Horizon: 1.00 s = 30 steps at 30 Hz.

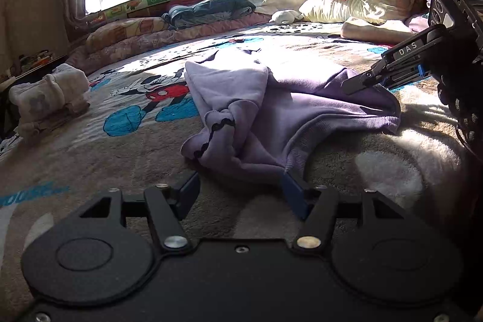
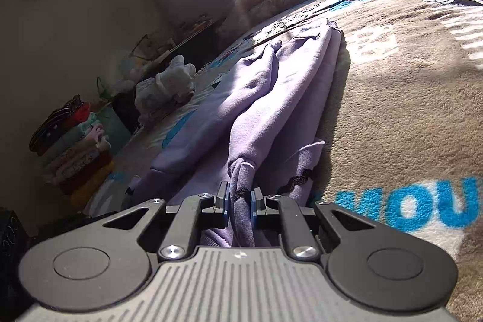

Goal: Fold clothes

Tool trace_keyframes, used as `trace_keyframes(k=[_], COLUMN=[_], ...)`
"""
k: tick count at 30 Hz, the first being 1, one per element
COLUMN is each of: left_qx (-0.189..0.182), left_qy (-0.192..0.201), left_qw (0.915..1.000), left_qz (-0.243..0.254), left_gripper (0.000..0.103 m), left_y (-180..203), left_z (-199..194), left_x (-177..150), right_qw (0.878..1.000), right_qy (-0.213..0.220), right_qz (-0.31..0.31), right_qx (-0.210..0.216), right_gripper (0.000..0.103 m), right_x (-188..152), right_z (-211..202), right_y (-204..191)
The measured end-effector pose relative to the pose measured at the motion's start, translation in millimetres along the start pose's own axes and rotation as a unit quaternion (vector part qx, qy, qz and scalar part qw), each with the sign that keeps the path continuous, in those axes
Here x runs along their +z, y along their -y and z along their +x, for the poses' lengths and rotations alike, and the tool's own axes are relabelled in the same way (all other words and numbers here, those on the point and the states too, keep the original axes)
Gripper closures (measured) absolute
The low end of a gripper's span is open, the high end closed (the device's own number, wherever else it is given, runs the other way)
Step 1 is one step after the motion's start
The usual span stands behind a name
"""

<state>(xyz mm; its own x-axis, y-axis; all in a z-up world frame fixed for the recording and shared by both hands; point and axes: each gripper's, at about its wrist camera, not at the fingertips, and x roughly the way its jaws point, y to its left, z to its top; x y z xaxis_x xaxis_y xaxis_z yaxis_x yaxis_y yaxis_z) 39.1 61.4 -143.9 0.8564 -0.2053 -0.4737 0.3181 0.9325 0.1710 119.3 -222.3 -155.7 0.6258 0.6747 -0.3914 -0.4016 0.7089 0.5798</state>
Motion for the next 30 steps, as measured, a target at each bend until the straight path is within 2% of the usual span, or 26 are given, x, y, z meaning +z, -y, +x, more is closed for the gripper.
trace_keyframes(k=[2, 3, 5, 6, 8, 9, 11, 14, 17, 19, 22, 26, 30], left_qx=[0.001, 0.002, 0.003, 0.008, 0.018, 0.024, 0.035, 0.050, 0.061, 0.067, 0.072, 0.058, 0.050], left_qy=[0.006, 0.008, 0.014, 0.017, 0.016, 0.015, 0.013, 0.012, 0.004, -0.001, 0.003, 0.012, 0.025], left_qw=[1.0000, 0.9999, 0.9998, 0.9998, 0.9997, 0.9995, 0.9984, 0.9929, 0.9782, 0.9670, 0.9602, 0.9635, 0.9599], left_qz=[-0.004, -0.006, -0.010, -0.008, 0.004, 0.015, 0.042, 0.107, 0.199, 0.246, 0.270, 0.261, 0.275], left_gripper=[0.043, 0.043, 0.042, 0.041, 0.041, 0.041, 0.041, 0.041, 0.041, 0.041, 0.041, 0.041, 0.042], left_y=[-2, -3, -5, -6, -6, -6, -4, 5, 20, 28, 31, 24, 27], left_z=[-2, -3, -6, -7, -7, -7, -6, -5, 2, 8, 17, 29, 36], left_x=[1, 1, 2, 2, 0, -1, -3, -7, -14, -20, -22, -17, -14], right_qw=[1.000, 0.999, 0.996, 0.992, 0.983, 0.977, 0.965, 0.937, 0.905, 0.889, 0.877, 0.864, 0.847], right_qy=[0.018, 0.027, 0.040, 0.043, 0.043, 0.041, 0.028, -0.003, -0.050, -0.061, -0.057, -0.050, -0.042], right_qz=[-0.019, -0.036, -0.083, -0.111, -0.168, -0.196, -0.244, -0.325, -0.384, -0.408, -0.423, -0.445, -0.477], right_qx=[-0.003, -0.009, -0.019, -0.030, -0.056, -0.070, -0.088, -0.131, -0.177, -0.201, -0.222, -0.228, -0.229], right_gripper=[0.079, 0.067, 0.054, 0.049, 0.045, 0.039, 0.035, 0.035, 0.036, 0.036, 0.036, 0.036, 0.036], right_x=[-2, -5, -11, -16, -26, -31, -40, -55, -70, -76, -76, -77, -80], right_z=[-13, -21, -37, -43, -53, -57, -60, -54, -37, -30, -22, -12, -7], right_y=[-7, -11, -22, -29, -41, -47, -56, -71, -78, -79, -78, -75, -78])
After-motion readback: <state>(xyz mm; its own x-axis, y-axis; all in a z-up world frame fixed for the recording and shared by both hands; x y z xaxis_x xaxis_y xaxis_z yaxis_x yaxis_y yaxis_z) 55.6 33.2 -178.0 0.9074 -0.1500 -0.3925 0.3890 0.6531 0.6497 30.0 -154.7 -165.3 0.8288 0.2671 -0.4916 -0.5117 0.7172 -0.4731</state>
